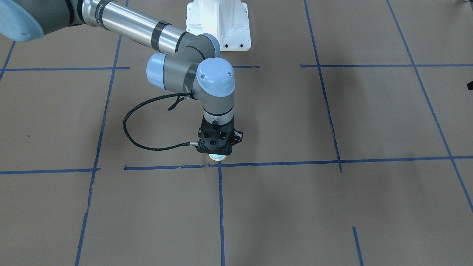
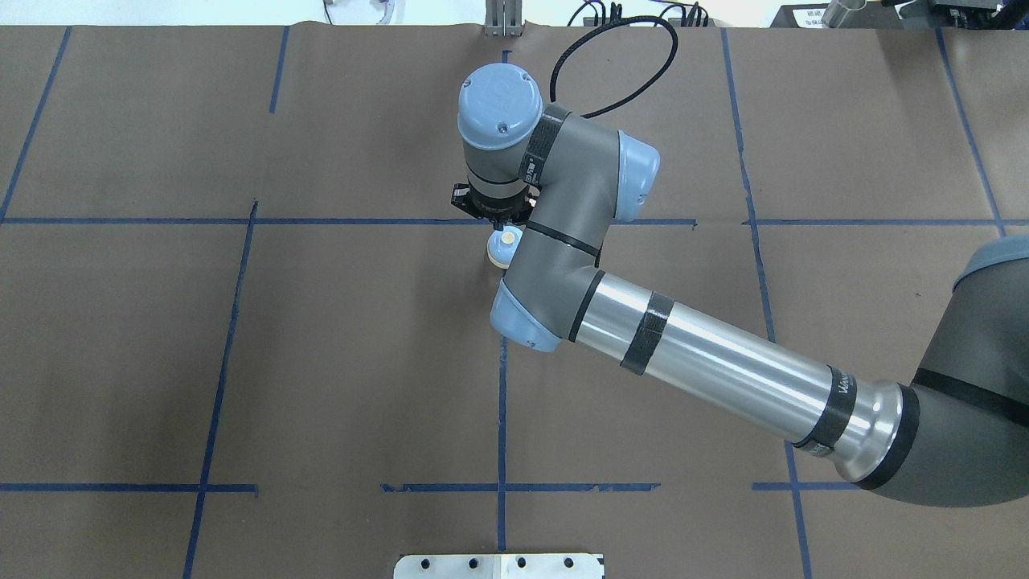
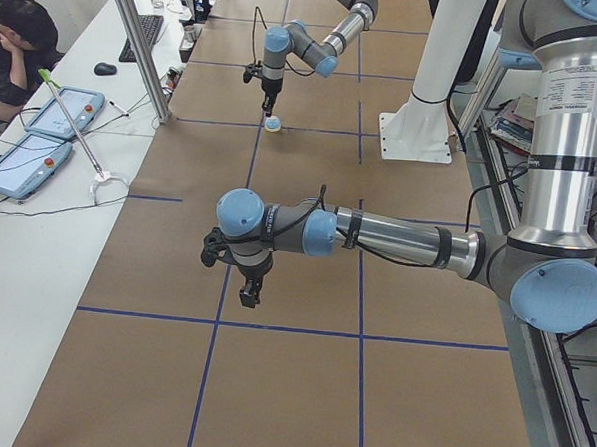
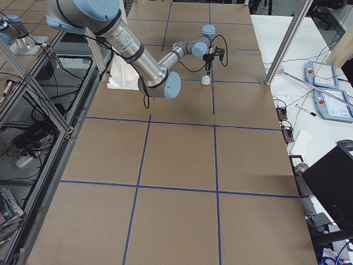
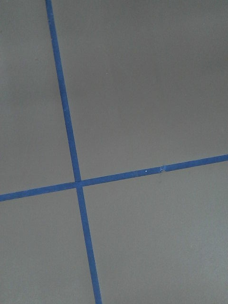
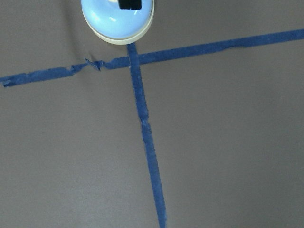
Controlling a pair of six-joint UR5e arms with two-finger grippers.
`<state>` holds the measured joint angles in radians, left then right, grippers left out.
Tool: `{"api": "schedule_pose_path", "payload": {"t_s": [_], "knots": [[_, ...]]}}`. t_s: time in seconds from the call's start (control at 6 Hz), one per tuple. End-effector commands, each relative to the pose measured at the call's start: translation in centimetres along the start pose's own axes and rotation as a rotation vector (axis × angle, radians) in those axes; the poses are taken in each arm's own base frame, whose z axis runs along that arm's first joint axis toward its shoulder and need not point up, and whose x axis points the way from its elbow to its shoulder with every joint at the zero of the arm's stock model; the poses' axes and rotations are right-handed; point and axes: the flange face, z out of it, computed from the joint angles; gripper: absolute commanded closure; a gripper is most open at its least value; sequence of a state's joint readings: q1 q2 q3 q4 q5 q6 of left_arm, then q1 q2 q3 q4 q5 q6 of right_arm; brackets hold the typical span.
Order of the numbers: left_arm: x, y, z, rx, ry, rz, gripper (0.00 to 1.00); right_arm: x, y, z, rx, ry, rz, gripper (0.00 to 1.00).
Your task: Place and press bell with both arms
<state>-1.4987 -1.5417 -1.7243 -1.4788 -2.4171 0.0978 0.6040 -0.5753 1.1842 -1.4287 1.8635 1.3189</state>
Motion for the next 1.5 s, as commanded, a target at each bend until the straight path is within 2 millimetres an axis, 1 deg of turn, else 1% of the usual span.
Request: {"api": "schedule_pose_path", "payload": {"t_s": [0.0,0.17,0.33,0.5,0.67,0.83,1.0,1.17,1.33], "knots": [[0.1,0.0,-0.1,0.002,0.000,0.001,0.00,0.8,0.2,0.9,-0.009,0.013,0.001,1.00],[0.1,0.0,-0.1,0.002,0.000,0.001,0.00,1.4,0.8,2.0,-0.019,0.027,-0.001,1.00],[0.1,0.0,0.0,0.001,0.000,0.000,0.00,1.0,0.9,1.6,-0.023,0.020,-0.003,1.00],[0.3,-0.1,-0.3,0.006,0.000,-0.005,0.00,0.9,-0.4,0.1,-0.051,-0.003,0.014,1.00],[0.4,-0.1,-0.3,0.007,0.000,-0.013,0.00,0.5,-2.4,-3.0,-0.100,-0.033,0.042,1.00],[-0.2,0.1,0.1,-0.002,-0.001,-0.019,0.00,0.2,-3.6,-4.8,-0.091,-0.041,0.053,1.00],[-1.4,1.9,1.4,-0.030,-0.007,-0.046,0.00,2.0,-6.3,-5.7,-0.080,-0.031,0.066,1.00],[-2.0,2.6,2.0,-0.043,-0.005,-0.065,0.00,5.9,-10.2,-6.3,-0.090,0.011,0.009,1.00],[-2.1,2.8,1.7,-0.039,-0.014,-0.063,0.00,12.9,-14.4,-7.2,-0.103,0.018,-0.061,1.00]]}}
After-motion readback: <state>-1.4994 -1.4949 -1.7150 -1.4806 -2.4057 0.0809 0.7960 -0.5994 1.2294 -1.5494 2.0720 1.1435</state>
